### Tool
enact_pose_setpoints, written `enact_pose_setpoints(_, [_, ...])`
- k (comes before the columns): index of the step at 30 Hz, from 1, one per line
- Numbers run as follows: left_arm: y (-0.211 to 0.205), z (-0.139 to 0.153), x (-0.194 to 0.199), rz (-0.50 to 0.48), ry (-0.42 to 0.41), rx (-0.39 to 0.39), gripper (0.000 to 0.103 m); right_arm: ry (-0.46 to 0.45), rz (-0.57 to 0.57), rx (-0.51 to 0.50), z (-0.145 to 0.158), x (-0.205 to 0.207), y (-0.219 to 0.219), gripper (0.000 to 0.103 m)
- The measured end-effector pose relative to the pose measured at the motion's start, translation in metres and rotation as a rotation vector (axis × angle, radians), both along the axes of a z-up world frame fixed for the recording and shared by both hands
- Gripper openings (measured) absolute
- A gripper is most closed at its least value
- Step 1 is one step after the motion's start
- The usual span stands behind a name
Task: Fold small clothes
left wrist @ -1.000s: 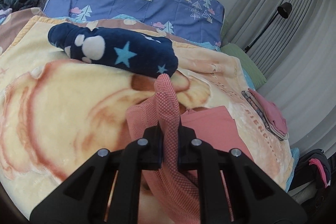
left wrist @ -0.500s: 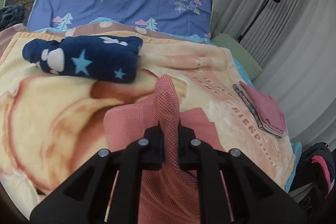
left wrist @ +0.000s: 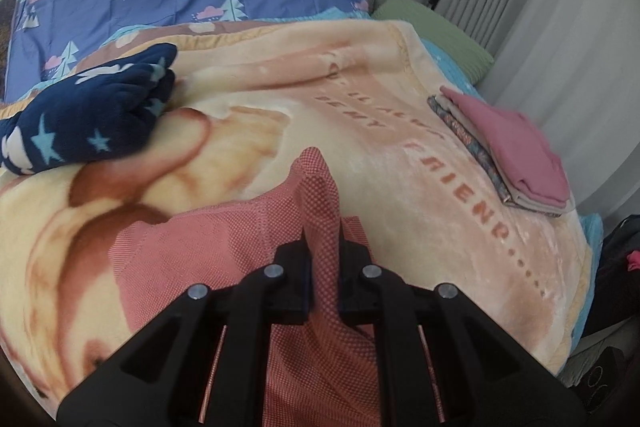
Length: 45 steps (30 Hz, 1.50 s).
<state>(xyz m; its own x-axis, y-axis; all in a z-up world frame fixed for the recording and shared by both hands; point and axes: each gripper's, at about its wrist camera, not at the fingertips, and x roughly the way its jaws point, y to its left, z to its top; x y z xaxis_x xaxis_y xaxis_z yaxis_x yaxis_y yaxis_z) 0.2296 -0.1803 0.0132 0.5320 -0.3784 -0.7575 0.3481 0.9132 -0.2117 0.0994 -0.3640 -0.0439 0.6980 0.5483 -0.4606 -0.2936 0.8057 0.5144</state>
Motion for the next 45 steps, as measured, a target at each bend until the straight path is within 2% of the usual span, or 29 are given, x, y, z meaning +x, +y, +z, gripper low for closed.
enact_pose_setpoints(5, [-0.028,-0.023,0.010,-0.027,0.024,0.085,0.009,0.066,0.000,0.040,-0.015,0.005,-0.008,0.004])
enact_pose_setpoints(6, [-0.034,-0.032,0.012,-0.030,0.030,0.123,0.012,0.085,0.001,0.046,-0.018,0.007,-0.008,0.004])
enact_pose_setpoints(8, [-0.042,-0.044,0.013,-0.032,0.034,0.166,0.027,0.132,0.008,0.068,-0.027,0.010,-0.010,0.004])
enact_pose_setpoints(9, [-0.043,-0.044,0.011,-0.032,0.029,0.168,0.030,0.150,0.009,0.085,-0.031,0.010,-0.013,0.004])
enact_pose_setpoints(11, [-0.041,-0.034,0.001,-0.042,0.010,0.141,0.052,0.172,0.015,0.115,-0.035,0.012,-0.016,0.004])
enact_pose_setpoints(14, [-0.027,-0.003,-0.032,-0.061,-0.094,0.112,0.061,0.185,0.019,0.129,-0.037,0.011,-0.017,0.004])
enact_pose_setpoints(17, [-0.010,0.019,-0.076,-0.064,-0.186,0.134,0.069,0.185,0.024,0.130,-0.037,0.010,-0.016,0.005])
enact_pose_setpoints(20, [0.012,0.020,-0.131,-0.076,-0.235,0.186,0.073,0.199,0.030,0.152,-0.040,0.011,-0.018,0.005])
enact_pose_setpoints(23, [0.025,-0.004,-0.189,-0.115,-0.234,0.280,0.074,0.217,0.032,0.154,-0.042,0.016,-0.018,0.005])
enact_pose_setpoints(27, [0.037,-0.041,-0.229,-0.096,-0.202,0.365,0.074,0.213,0.024,0.125,-0.039,0.015,-0.016,0.005])
enact_pose_setpoints(31, [0.050,-0.067,-0.227,0.015,-0.163,0.425,0.075,0.211,0.014,0.095,-0.037,0.016,-0.014,0.005])
enact_pose_setpoints(33, [0.057,-0.070,-0.221,0.048,-0.149,0.402,0.076,0.209,0.009,0.077,-0.035,0.017,-0.013,0.005])
enact_pose_setpoints(39, [0.059,-0.065,-0.227,0.066,-0.199,0.415,0.076,0.221,0.009,0.083,-0.034,0.020,-0.016,0.005])
enact_pose_setpoints(45, [0.072,-0.062,-0.231,0.090,-0.176,0.353,0.076,0.232,0.017,0.090,-0.036,0.022,-0.019,0.006])
